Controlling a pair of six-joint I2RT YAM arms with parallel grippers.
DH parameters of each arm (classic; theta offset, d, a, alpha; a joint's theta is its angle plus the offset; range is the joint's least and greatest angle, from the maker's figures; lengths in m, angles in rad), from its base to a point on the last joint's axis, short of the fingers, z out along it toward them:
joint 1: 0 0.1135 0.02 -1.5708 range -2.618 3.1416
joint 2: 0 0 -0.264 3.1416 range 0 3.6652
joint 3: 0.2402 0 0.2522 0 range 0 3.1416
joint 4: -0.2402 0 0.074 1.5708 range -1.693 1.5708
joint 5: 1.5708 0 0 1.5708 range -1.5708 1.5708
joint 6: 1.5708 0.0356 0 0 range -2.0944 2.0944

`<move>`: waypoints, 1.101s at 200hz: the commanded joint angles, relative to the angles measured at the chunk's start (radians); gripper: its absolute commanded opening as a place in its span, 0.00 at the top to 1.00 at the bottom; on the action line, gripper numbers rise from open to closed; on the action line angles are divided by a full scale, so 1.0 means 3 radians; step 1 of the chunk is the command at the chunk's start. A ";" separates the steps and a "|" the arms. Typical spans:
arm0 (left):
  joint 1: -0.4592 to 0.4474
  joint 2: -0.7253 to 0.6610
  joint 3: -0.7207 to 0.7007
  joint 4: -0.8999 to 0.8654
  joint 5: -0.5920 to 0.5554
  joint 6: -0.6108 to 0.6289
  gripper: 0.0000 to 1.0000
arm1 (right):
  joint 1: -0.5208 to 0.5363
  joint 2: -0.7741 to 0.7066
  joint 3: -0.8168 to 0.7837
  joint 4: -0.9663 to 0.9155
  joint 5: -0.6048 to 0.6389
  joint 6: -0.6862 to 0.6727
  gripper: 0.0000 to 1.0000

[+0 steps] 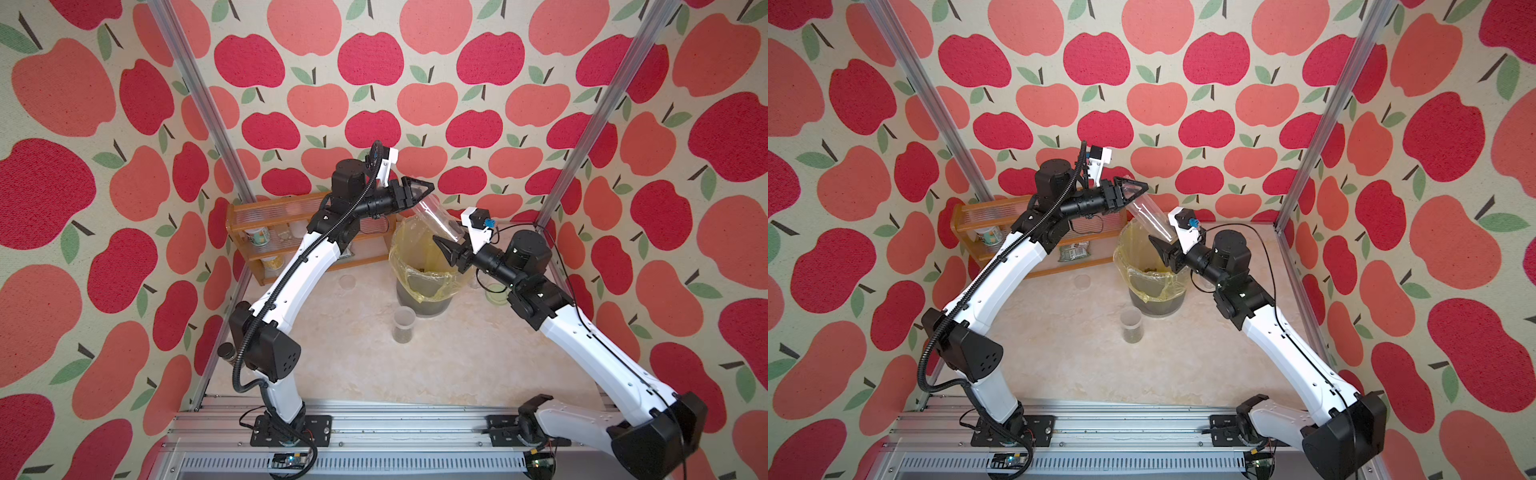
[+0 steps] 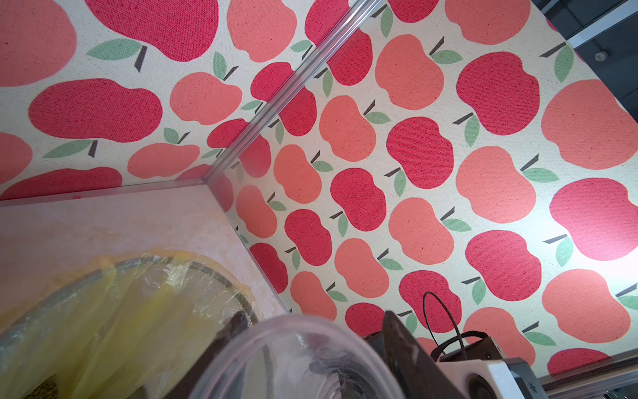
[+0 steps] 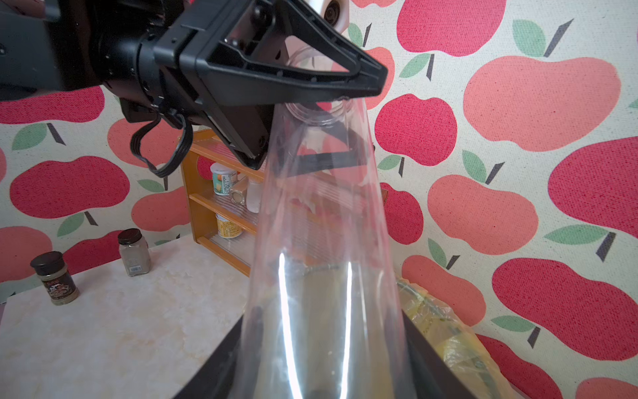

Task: Empty moldy mung beans from jars
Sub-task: Place the jar at the center of the board.

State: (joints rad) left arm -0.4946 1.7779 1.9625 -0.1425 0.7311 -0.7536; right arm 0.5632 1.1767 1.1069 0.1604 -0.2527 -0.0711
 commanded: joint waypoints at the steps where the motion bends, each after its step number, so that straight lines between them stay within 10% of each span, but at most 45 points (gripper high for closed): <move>1: -0.0035 -0.0085 0.0017 -0.0305 0.0023 0.0359 0.50 | -0.0008 0.0003 0.0024 0.0271 0.0245 0.0027 0.34; 79: 0.0034 -0.0153 0.0052 -0.0504 -0.0249 0.0617 0.57 | -0.0013 -0.0047 0.0048 0.0123 0.0138 0.0068 0.05; 220: 0.0368 -0.1349 -0.0513 -0.1281 -0.1842 0.1625 0.56 | -0.0015 -0.0435 -0.0252 0.0044 0.0111 0.0233 0.02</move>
State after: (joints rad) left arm -0.4171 1.4300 1.8927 -0.4706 0.3191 -0.3172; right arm 0.5617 1.0939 1.0599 0.1711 -0.2039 -0.0376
